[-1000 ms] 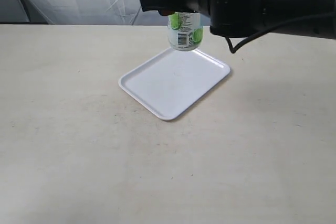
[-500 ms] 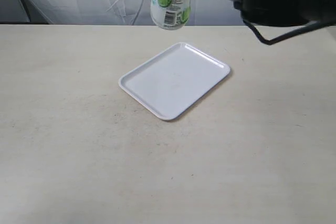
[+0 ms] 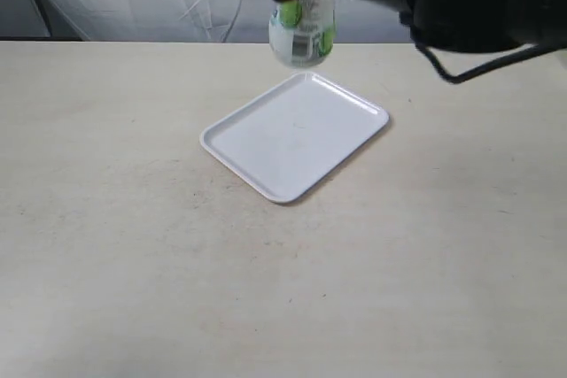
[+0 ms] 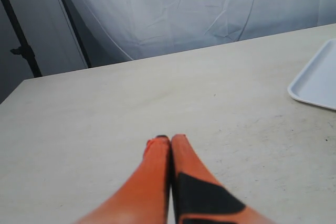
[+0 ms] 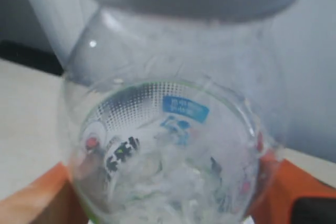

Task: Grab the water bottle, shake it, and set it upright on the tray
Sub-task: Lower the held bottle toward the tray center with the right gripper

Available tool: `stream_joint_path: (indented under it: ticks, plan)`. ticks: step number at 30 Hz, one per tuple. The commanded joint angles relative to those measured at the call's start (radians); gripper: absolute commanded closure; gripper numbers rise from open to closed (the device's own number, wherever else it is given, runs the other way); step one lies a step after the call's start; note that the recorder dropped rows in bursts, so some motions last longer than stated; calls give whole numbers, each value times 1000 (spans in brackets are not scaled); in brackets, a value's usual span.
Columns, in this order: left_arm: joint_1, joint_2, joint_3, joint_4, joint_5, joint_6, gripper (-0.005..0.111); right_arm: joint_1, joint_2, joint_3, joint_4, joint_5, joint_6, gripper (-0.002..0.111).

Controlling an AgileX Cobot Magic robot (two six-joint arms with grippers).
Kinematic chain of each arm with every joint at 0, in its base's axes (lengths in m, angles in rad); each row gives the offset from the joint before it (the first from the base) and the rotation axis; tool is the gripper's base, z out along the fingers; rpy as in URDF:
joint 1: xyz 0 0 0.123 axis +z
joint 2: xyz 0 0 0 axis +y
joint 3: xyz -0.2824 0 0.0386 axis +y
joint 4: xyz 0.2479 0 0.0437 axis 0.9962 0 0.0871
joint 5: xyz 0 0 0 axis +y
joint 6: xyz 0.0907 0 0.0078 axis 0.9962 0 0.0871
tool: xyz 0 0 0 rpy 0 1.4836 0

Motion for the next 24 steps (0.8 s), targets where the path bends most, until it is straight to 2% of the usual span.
stream_joint_path:
  ticks: [1, 2, 3, 4, 7, 8, 11, 12, 15, 16, 17, 19, 20, 21, 23, 24]
  plan:
    - [0, -5, 4, -1, -9, 0, 106, -1, 86, 11, -24, -286, -22, 109]
    - [0, -5, 4, -1, -9, 0, 106, -12, 103, -9, -33, -423, 59, 109]
    - [0, -5, 4, -1, -9, 0, 106, -17, 107, -22, -14, -424, 60, 109]
    - [0, -5, 4, -1, -9, 0, 106, -22, 98, -31, -1, -295, -3, 109]
    - [0, -5, 4, -4, -9, 0, 106, -20, 68, -8, -1, 283, -156, 109]
    - [0, -5, 4, -4, -9, 0, 106, -19, 66, -16, -1, 278, -152, 109]
    - [0, -5, 4, -1, -9, 2, 106, -12, 90, -57, -1, -196, 71, 109]
    - [0, -5, 4, -1, -9, 2, 106, -12, 92, -58, -1, -199, 74, 109]
    - [0, -5, 4, -1, -9, 2, 106, -12, 78, -30, -1, 159, -149, 109]
    - [0, -5, 4, -1, -9, 2, 106, -12, 78, -29, -1, 157, -193, 109]
    - [0, -5, 4, -1, -9, 2, 106, -12, 80, -40, -1, 73, -155, 109]
    - [0, -5, 4, -2, -9, -1, 106, -18, 99, -49, -1, -158, 11, 109]
    - [0, -5, 4, -2, -9, -1, 106, -28, 101, -49, -1, -146, 11, 109]
    - [0, -5, 4, -2, -9, -1, 106, -36, 106, -39, -1, -72, -38, 109]
    - [0, -5, 4, -2, -9, -1, 106, -82, 120, -23, -1, 191, -134, 109]
    - [0, -5, 4, -2, -9, -1, 106, -108, 137, -21, -13, 253, -129, 109]
